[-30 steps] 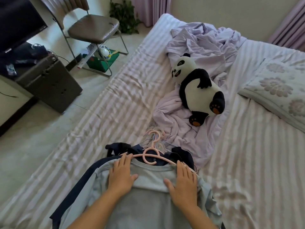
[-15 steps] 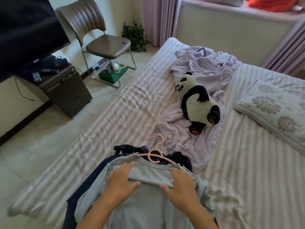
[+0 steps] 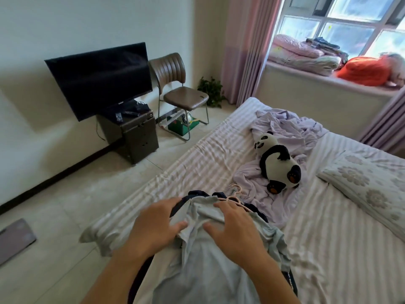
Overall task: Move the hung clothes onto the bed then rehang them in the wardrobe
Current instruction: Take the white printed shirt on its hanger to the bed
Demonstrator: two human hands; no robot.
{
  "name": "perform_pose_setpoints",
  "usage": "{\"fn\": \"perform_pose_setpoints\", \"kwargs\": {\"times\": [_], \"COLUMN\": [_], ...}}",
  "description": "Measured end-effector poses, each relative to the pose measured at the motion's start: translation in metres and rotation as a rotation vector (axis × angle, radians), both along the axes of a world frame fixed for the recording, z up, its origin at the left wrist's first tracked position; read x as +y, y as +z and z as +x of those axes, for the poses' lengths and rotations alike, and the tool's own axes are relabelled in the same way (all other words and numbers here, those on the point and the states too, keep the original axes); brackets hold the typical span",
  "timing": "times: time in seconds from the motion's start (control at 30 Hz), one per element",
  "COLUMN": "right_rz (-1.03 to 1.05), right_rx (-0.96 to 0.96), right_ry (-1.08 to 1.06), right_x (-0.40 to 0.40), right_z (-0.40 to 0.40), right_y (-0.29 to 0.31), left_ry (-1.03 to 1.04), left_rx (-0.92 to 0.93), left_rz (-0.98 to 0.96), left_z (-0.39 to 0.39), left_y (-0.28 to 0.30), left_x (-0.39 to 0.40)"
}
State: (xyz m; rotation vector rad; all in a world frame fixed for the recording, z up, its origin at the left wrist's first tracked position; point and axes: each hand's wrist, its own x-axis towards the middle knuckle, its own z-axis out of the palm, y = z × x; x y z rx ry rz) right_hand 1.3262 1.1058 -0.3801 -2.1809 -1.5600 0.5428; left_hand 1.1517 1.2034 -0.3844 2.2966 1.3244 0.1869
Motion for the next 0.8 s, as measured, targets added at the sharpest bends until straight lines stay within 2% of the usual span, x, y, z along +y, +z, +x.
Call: {"fn": "perform_pose_setpoints", "kwargs": {"times": [0.27,0.67,0.8], "right_rz": [0.007,-0.048,-0.124], "right_rx": [-0.074,-0.2,-0.261], "right_ry": [0.197,0.788,0.992], "right_x": [-0.055,-0.136,-0.18], "right_z": [-0.099,-0.221,-0.263], "right_y": [0.074,0.121,0.129], "left_ry": [0.109,0.627,0.767], "left_rx": [0.062,0.239,0.298], "left_rz": [0.057,-0.008,-0.126], "left_z": [-0.128,-0.27,-0.305], "left_y": [0.074,0.123,0.126], "left_x": [-0.088,-0.288,-0.368]}}
